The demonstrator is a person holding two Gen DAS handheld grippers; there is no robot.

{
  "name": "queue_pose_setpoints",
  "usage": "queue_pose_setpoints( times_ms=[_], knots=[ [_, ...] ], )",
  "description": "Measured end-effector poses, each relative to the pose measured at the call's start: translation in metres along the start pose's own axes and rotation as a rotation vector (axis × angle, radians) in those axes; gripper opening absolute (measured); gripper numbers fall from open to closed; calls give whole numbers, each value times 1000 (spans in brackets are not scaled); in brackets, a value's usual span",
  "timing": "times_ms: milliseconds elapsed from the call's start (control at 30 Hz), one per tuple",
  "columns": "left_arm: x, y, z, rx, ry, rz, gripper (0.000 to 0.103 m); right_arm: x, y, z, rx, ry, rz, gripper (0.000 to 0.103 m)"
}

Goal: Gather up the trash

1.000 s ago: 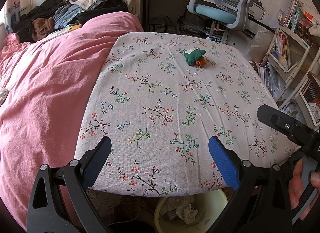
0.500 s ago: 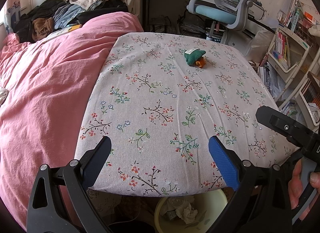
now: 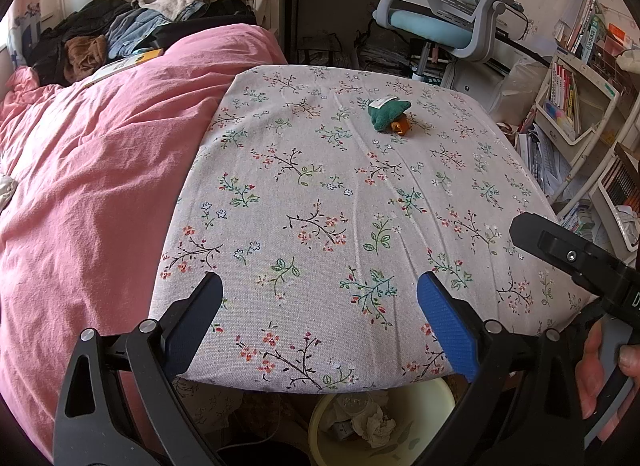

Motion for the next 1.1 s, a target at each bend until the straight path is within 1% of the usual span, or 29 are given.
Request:
queue_pose_setpoints(
  times_ms=[767,1100],
  knots=[
    [0,1,0,-2,-1,0,94,1,-1,1,1,0,1,74],
    [-4,3,6,-14,-15,1,94,-1,3,-3,12,-7,9,74]
  ],
)
Point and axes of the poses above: each gripper's, at about its wrist camera, not at the fingertips, and x roughly the way its jaws point, y to its left, z to its top, the point moved 6 cm from there along x, roughly the way its jaws point, and after that the axes turned 2 degrees about -y, right-handed, at the moved point
